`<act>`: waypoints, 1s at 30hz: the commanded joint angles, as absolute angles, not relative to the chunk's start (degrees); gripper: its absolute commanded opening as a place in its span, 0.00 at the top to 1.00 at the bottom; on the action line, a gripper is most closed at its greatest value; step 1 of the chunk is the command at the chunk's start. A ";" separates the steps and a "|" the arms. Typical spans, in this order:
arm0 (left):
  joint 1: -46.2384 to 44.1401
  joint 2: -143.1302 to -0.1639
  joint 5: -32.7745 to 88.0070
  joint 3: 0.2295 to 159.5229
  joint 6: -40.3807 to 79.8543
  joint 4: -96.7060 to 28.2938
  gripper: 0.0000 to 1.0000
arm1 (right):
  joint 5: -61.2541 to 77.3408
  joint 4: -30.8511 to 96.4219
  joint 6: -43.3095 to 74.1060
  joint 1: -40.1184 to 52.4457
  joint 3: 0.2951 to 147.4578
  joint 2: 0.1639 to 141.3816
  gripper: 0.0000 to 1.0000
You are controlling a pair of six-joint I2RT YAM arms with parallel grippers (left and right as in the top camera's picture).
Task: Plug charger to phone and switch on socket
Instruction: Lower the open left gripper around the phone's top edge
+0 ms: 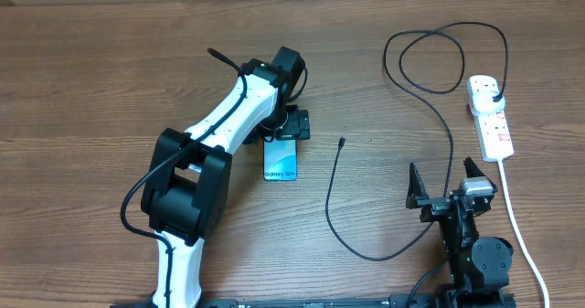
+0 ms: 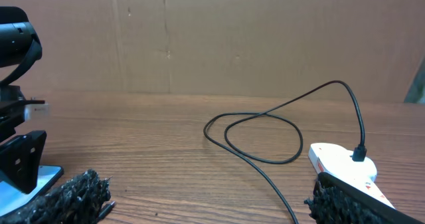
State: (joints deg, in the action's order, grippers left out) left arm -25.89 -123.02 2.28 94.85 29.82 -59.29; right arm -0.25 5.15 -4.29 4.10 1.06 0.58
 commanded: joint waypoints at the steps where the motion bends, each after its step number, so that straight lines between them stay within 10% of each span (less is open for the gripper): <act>1: -26.46 -122.52 1.50 94.59 28.77 -58.43 0.00 | -0.34 4.84 -4.38 3.73 0.45 0.16 0.00; 30: -27.35 -126.17 -0.40 94.54 30.48 -58.06 0.00 | -0.36 4.84 -4.38 3.73 0.45 0.16 0.00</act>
State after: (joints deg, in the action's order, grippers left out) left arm -27.29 -125.51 0.75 94.85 29.91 -58.46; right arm -0.25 5.15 -4.29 4.10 1.06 0.58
